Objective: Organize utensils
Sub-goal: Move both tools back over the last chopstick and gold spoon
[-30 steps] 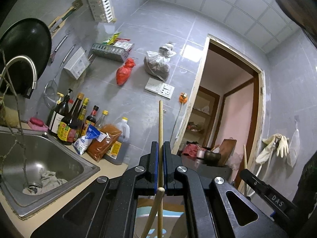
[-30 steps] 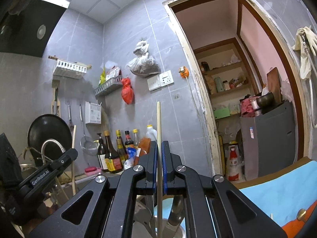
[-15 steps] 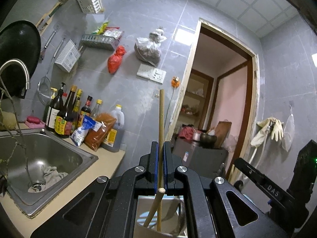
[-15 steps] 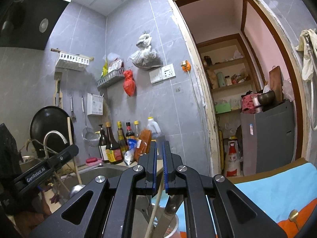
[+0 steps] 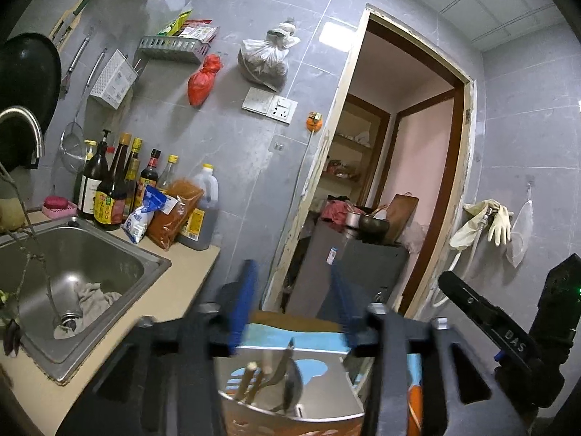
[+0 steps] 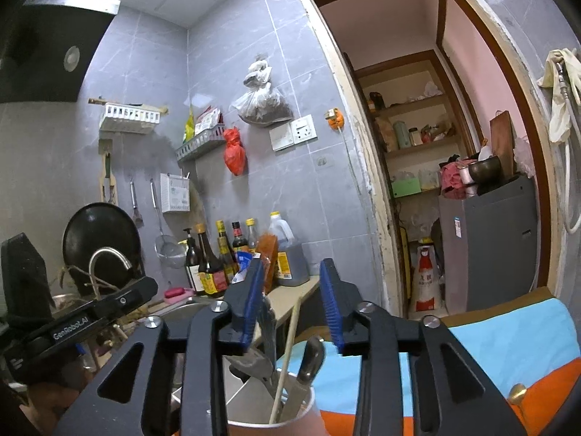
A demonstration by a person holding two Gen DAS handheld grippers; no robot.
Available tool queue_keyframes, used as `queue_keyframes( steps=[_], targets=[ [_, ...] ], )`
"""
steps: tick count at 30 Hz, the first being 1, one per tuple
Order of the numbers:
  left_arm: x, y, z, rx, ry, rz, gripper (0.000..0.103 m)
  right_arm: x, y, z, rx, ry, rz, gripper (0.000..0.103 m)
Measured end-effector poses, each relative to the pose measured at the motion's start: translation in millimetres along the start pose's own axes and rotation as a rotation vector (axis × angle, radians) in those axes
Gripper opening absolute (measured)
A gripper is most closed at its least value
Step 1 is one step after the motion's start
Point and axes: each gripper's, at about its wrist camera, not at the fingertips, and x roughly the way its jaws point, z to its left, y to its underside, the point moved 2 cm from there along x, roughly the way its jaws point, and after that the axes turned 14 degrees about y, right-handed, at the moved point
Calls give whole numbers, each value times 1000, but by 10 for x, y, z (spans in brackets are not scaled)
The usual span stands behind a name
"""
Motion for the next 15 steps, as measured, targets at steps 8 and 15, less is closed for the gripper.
queue_keyframes(
  steps=[8,15],
  targets=[
    [89,-166,-425,72,-37,40,88,-260,-263,-303,-20,64,16,82],
    [250,-103,-853,116,-37,111,92,-468,-393,-624,-48,127,56,103]
  ],
)
